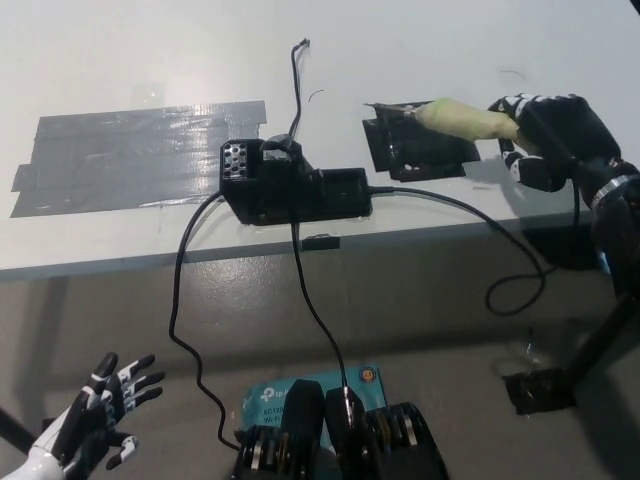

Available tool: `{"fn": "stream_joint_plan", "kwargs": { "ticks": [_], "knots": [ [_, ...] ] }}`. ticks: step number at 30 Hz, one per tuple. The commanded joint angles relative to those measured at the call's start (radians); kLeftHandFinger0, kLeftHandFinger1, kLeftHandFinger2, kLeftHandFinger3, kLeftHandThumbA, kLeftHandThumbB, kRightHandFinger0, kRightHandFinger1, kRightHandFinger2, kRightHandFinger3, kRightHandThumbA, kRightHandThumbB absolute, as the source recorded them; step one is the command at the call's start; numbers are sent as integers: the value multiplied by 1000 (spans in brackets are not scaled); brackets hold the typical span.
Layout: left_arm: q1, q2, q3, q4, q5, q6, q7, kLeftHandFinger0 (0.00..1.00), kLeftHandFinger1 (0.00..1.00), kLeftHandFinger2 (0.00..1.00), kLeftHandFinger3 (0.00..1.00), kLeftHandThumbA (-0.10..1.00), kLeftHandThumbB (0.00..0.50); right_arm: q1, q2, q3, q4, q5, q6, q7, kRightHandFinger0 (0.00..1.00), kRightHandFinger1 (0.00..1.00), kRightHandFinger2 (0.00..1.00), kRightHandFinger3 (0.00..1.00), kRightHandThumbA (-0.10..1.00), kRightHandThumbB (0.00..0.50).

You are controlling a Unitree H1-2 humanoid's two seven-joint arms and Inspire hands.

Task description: The robot uses its right hand to grab and lift the soldering gun kept on the middle of the table and puts it in its base

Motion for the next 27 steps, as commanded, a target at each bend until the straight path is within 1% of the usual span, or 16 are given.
{"fn": "stream_joint_plan", "kwargs": {
  "ticks": [1,2,3,4,7,11,12,14,16,18,19,20,21,22,24,27],
  "knots": [
    [7,28,8,-14,0,-7,-9,1000,1000,1000,1000,1000,216,-81,-26,2,-58,-25,-70,-22,0,293,689,507,-100,24],
    [7,28,9,-16,0,-5,-9,1000,1000,1000,1000,1000,208,-82,-26,3,-67,-26,-72,-16,0,285,681,496,-100,30],
    [7,27,9,-19,1,-3,-7,1000,1000,1000,1000,1000,199,-84,-27,6,-79,-25,-76,-5,0,277,673,486,-100,5],
    [7,27,9,-20,2,-2,-5,1000,1000,1000,1000,1000,197,-86,-26,6,-76,-22,-81,-4,0,277,671,484,-100,0],
    [8,28,5,-18,9,-8,-5,1000,1000,1000,1000,1000,192,-85,-20,0,-108,18,-95,41,0,313,695,469,-100,0],
    [5,26,9,-11,1,-3,-9,1000,1000,1000,1000,1000,182,-85,-1,-19,-143,74,-88,92,0,291,644,424,-100,0],
    [5,25,10,-11,1,-3,-9,1000,1000,1000,1000,1000,182,-84,0,-21,-145,75,-87,96,0,291,644,426,-100,0],
    [6,27,4,-10,8,-22,-15,1000,1000,1000,1000,1000,212,-92,4,-24,-141,83,-101,96,0,295,685,490,-100,0],
    [8,28,2,-19,11,-8,-11,1000,1000,1000,1000,1000,184,-99,-1,-20,-139,73,-112,100,0,293,683,510,-100,0],
    [9,30,-1,-17,15,-25,-18,1000,1000,1000,1000,1000,200,-99,-2,-24,-141,78,-119,100,0,269,660,497,-100,7],
    [6,29,0,-11,13,-24,-18,1000,1000,1000,1000,1000,217,-102,-2,-24,-140,75,-119,102,0,258,642,481,-100,6],
    [6,29,1,-12,11,-23,-18,1000,1000,1000,1000,1000,203,-110,-4,-21,-129,73,-137,95,0,250,619,472,-100,25],
    [3,27,4,-9,6,-22,-18,1000,1000,1000,1000,1000,194,-118,-6,-23,-118,78,-157,91,0,199,530,390,-100,23],
    [2,27,4,-7,4,-25,-21,1000,1000,1000,1000,1000,205,-122,-11,-23,-115,80,-167,94,0,161,476,336,-100,5],
    [4,25,5,-17,4,-16,-17,1000,1000,1000,1000,1000,200,-127,-15,-22,-113,79,-161,112,0,126,425,257,-100,0],
    [3,27,1,-15,10,-23,-18,1000,1000,1000,1000,1000,215,-143,-26,-14,-82,78,-183,131,0,131,433,223,-100,0]
  ]
}}
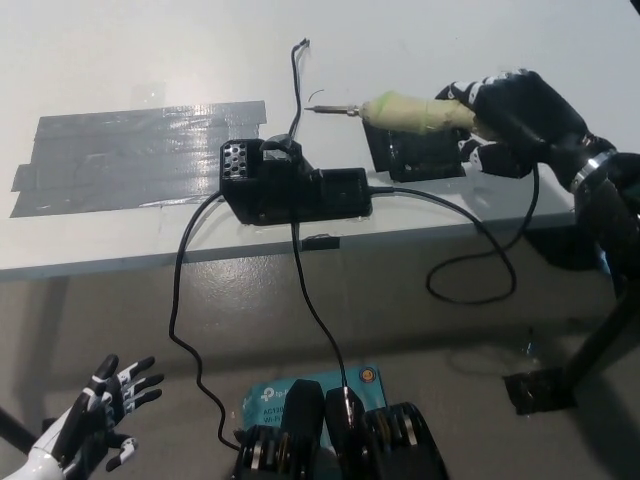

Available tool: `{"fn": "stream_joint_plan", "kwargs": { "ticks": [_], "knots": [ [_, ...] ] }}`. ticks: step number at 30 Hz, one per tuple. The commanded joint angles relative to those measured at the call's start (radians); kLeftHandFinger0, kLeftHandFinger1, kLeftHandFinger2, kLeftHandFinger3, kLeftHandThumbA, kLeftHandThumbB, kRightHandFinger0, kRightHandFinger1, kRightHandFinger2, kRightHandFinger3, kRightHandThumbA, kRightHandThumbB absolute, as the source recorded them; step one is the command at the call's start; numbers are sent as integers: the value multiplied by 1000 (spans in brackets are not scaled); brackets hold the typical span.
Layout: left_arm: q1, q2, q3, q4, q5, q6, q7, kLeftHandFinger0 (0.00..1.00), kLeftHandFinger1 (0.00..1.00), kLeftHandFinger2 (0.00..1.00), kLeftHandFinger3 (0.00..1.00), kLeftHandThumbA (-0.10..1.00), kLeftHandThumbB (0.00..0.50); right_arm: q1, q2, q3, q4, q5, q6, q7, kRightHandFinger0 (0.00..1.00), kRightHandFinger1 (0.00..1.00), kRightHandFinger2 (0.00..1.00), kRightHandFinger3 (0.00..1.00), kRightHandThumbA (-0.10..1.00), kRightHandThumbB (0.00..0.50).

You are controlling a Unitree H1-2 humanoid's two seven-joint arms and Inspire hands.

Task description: The robot uses its right hand to grab and lift the soldering gun kept on the middle of the table and puts it in its base

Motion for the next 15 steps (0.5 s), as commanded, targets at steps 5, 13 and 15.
{"fn": "stream_joint_plan", "kwargs": {
  "ticks": [5,13,15],
  "knots": [
    [0,27,3,-20,0,-8,-12,1000,1000,1000,1000,1000,218,-95,-51,0,29,-3,-102,15,0,162,465,267,-100,0],
    [-8,31,-3,-15,7,-14,-17,1000,1000,1000,1000,1000,240,-127,-62,47,73,-53,-158,8,0,254,576,410,-100,0],
    [-7,32,-7,-17,14,-17,-16,1000,1000,1000,1000,1000,234,-124,-52,47,66,-46,-157,11,0,223,567,410,-100,0]
  ]
}}
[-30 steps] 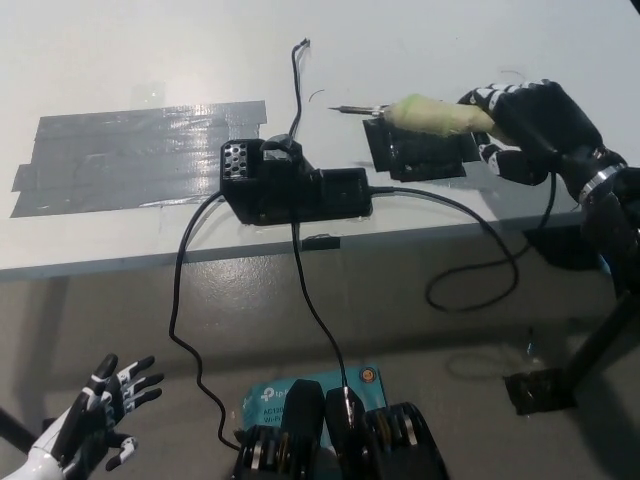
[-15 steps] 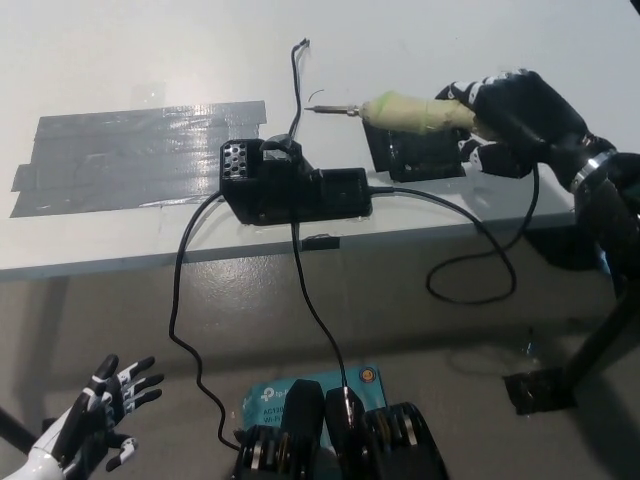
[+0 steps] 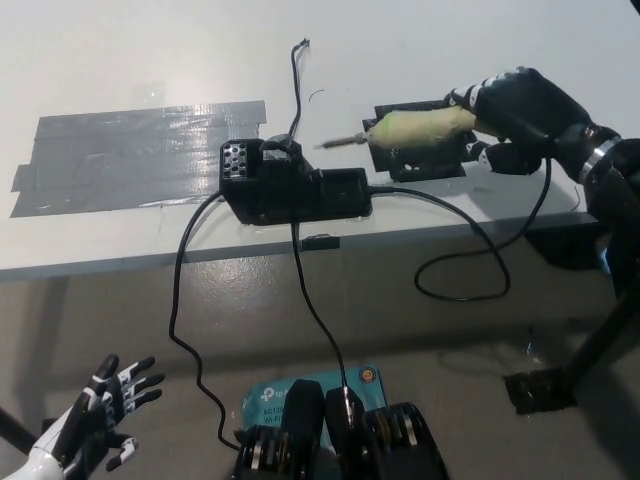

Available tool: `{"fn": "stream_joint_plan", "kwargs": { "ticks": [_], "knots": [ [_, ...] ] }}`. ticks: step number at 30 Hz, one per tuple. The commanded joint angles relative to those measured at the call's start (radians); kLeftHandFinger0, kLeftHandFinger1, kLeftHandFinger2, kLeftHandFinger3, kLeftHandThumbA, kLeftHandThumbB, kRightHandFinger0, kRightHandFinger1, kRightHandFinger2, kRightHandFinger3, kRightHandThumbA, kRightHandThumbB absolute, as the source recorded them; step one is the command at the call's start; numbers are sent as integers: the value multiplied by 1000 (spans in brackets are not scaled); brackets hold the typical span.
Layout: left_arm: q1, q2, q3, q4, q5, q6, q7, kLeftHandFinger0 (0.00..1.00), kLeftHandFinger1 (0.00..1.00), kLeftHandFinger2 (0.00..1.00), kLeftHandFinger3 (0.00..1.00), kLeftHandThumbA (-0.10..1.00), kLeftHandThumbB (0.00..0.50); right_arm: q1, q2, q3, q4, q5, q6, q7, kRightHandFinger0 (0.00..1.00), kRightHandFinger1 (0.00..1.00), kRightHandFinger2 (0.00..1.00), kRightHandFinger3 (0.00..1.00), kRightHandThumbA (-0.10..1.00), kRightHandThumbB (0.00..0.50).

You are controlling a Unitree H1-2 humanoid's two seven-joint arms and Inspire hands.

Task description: The robot uses its right hand to grab and lift the soldering gun kept on the middle of the table and puts it in its base

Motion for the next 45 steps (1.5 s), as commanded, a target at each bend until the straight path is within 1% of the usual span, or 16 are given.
{"fn": "stream_joint_plan", "kwargs": {
  "ticks": [1,5,10,13,17,21,22,23,26,28,31,34,36,41,43,45],
  "knots": [
    [-7,33,-5,-15,11,-18,-17,1000,1000,1000,1000,1000,229,-78,-18,2,-20,-20,-53,-1,0,228,585,427,-100,0],
    [-6,31,-4,-13,6,-18,-18,1000,1000,1000,1000,1000,214,-88,-13,16,-14,-35,-64,-4,38,347,686,507,-100,19],
    [-2,30,-7,-21,8,-26,-21,1000,1000,1000,1000,1000,229,-92,3,4,-18,-45,-71,-47,0,171,487,332,-100,12],
    [-4,28,-9,-16,9,-26,-20,1000,1000,1000,1000,1000,207,-102,11,-11,-20,-52,-47,-57,0,275,682,445,-100,0],
    [8,19,-1,-24,-7,-10,-17,1000,1000,1000,1000,1000,209,-120,28,-53,3,-36,16,-57,0,114,525,477,-100,12],
    [5,24,-7,-17,-1,-22,-24,1000,1000,1000,1000,1000,227,-123,22,-74,-16,-63,58,-43,0,2,382,501,-100,106],
    [7,24,-6,-20,-2,-19,-24,1000,1000,1000,1000,1000,228,-124,22,-76,-16,-66,64,-41,0,0,342,475,-100,112],
    [12,25,-4,-27,-2,-16,-22,1000,1000,1000,1000,1000,232,-127,21,-79,2,-65,49,-59,0,0,312,222,-100,14],
    [16,23,-3,-21,-3,-25,-23,1000,1000,1000,1000,1000,229,-124,19,-89,-8,-83,68,-72,0,6,354,133,-100,33],
    [18,23,-3,-21,0,-23,-21,1000,1000,1000,1000,1000,242,-124,20,-98,-12,-89,84,-74,0,72,506,67,-100,31],
    [19,24,-4,-21,1,-28,-23,1000,1000,1000,1000,1000,236,-124,21,-105,-6,-82,68,-87,0,200,649,278,-100,38],
    [19,24,-4,-24,3,-19,-18,1000,1000,1000,1000,1000,246,-124,21,-97,-11,-83,57,-76,0,187,614,388,-100,0],
    [20,22,-9,-24,8,-23,-19,1000,1000,1000,1000,1000,239,-116,33,-92,-33,-66,85,-20,0,171,567,529,-100,87],
    [17,21,-11,-30,3,-12,-19,1000,1000,1000,1000,1000,243,-109,49,-77,-50,-70,77,-16,0,2,258,370,-100,159],
    [15,20,-9,-30,-3,-10,-22,1000,1000,1000,1000,1000,227,-111,57,-73,-43,-67,69,-18,0,28,392,62,-100,4],
    [11,24,-14,-19,5,-24,-26,1000,1000,1000,1000,1000,264,-111,59,-67,-31,-73,43,-43,0,35,436,3,-100,0]
  ]
}}
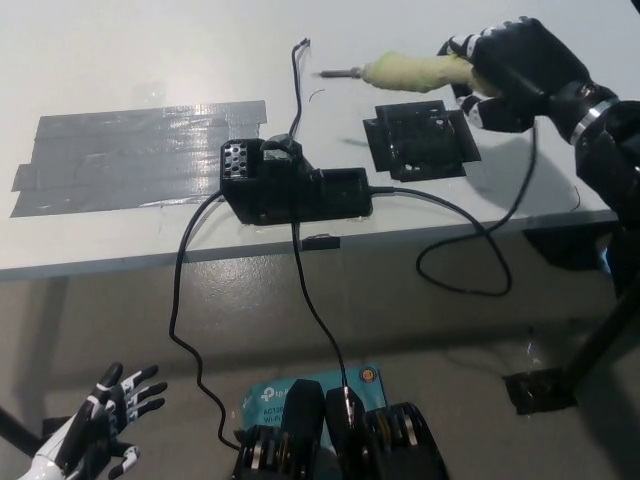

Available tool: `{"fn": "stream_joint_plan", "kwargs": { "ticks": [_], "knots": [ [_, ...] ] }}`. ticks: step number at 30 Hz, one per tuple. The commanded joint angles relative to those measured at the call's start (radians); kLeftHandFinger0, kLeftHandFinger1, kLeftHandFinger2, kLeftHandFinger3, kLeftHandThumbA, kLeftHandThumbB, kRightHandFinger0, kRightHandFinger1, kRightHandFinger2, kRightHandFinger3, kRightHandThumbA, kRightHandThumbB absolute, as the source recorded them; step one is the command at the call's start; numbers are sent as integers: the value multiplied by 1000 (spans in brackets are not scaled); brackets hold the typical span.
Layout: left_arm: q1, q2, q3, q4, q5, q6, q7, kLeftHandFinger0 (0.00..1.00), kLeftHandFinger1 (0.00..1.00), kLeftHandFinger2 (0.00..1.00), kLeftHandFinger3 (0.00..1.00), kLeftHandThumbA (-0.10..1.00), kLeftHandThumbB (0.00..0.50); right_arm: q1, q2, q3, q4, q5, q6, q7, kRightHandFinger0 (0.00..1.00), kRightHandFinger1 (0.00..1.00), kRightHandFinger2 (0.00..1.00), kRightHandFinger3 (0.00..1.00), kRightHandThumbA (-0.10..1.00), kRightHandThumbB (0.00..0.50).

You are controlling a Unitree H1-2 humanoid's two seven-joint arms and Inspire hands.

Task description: The robot uses its right hand to grab and lift the soldering gun kept on the middle of the table and puts it in its base

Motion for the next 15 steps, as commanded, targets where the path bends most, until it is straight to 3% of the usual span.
{"fn": "stream_joint_plan", "kwargs": {
  "ticks": [1,3,4,7,10,11,13,14,15],
  "knots": [
    [-4,24,-5,-18,0,-21,-21,1000,1000,1000,1000,1000,253,-58,0,0,-24,0,-27,-34,0,29,435,16,-100,23],
    [-6,29,-8,-22,6,-15,-19,1000,1000,1000,1000,1000,242,-52,4,0,-26,2,-31,-43,0,37,445,33,-100,0],
    [-7,27,-5,-24,3,-14,-17,1000,1000,1000,1000,1000,239,-42,4,2,-49,0,-25,-31,0,65,486,59,-100,60],
    [-9,29,-7,-29,6,-3,-13,1000,1000,1000,1000,1000,273,-30,7,7,-64,5,-20,-10,0,129,560,155,-100,31],
    [-12,34,-13,-21,10,-26,-24,1000,1000,1000,1000,1000,264,-17,10,1,-55,8,-28,-30,0,212,627,270,-100,31],
    [-10,28,-6,-31,1,-5,-16,1000,1000,1000,1000,1000,250,-12,8,3,-43,11,-45,-39,12,291,700,276,-100,6],
    [-9,28,-6,-27,-2,-11,-20,1000,1000,1000,1000,1000,261,-10,7,9,-47,-6,-41,-42,52,399,668,330,-100,12],
    [-10,28,-6,-28,-3,-7,-19,1000,1000,1000,1000,1000,250,-7,5,13,-48,-20,-42,-51,49,370,590,342,-100,24],
    [-10,28,-7,-29,-2,-4,-18,1000,1000,1000,1000,1000,246,-5,5,15,-48,-27,-42,-58,34,356,577,344,-100,25]
  ]
}}
